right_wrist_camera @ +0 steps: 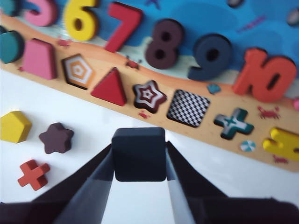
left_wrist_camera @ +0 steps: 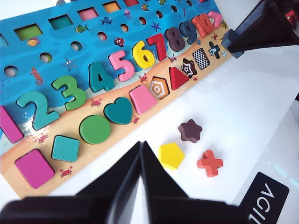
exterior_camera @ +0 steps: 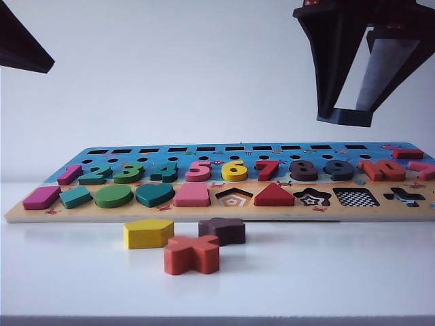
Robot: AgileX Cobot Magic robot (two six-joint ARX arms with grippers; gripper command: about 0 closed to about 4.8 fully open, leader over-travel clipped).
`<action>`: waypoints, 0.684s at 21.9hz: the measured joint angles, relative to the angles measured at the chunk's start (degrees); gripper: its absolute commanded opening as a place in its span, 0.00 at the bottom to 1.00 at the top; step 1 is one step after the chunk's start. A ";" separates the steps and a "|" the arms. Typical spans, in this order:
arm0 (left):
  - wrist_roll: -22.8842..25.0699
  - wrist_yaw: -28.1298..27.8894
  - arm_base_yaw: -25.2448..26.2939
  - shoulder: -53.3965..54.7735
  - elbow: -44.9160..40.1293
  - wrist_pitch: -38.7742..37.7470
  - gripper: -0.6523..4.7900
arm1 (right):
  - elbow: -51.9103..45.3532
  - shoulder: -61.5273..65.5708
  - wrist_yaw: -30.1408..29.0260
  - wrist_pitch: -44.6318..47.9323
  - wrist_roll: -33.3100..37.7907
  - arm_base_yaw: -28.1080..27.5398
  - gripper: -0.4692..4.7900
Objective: Insert the cube into the slot.
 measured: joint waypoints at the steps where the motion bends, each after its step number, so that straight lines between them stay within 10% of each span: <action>1: 0.00 0.00 0.00 0.00 0.00 0.00 0.14 | 0.00 0.00 0.00 -0.52 0.46 -0.02 0.21; 15: 0.00 0.00 0.00 0.00 0.00 0.00 0.14 | -1.88 2.03 4.39 0.94 5.79 -0.52 0.15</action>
